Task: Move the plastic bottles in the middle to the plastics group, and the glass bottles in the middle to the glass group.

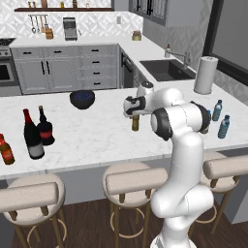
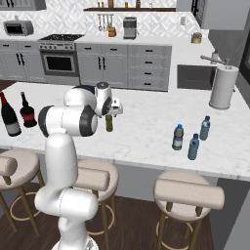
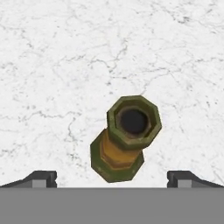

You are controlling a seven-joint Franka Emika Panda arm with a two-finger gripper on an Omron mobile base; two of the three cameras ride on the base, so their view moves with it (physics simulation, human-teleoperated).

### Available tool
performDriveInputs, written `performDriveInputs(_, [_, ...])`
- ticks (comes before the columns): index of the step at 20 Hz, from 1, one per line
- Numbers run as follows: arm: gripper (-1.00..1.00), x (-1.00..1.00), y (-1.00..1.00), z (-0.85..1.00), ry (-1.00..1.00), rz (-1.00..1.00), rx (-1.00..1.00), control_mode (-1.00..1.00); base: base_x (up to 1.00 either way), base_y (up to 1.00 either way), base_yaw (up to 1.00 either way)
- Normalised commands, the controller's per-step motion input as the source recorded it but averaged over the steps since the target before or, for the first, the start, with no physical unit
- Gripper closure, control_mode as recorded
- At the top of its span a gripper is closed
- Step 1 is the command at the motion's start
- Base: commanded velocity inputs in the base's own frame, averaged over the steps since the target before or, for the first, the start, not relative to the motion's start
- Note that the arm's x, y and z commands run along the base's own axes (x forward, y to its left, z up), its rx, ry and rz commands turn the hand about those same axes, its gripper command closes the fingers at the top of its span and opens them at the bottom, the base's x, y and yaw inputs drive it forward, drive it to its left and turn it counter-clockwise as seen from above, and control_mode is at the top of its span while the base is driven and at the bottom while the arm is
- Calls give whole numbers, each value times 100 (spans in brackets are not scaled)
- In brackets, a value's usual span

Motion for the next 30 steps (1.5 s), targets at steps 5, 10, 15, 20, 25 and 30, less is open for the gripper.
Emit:
performDriveInputs(5, [-100, 8, 0, -8, 1, 0, 0, -100, 0, 0, 0])
performDriveInputs(10, [-100, 8, 0, -7, 0, 0, 0, -100, 0, 0, 0])
performDriveInputs(15, [-100, 13, 0, 0, 0, 0, 0, -100, 0, 0, 0])
performDriveInputs(20, [-100, 4, 0, -3, 0, 0, 0, -100, 0, 0, 0])
performDriveInputs(25, [-100, 0, 0, 0, 0, 0, 0, -100, 0, 0, 0])
performDriveInputs(30, [-100, 0, 0, 0, -5, 0, 1, -100, 0, 0, 0])
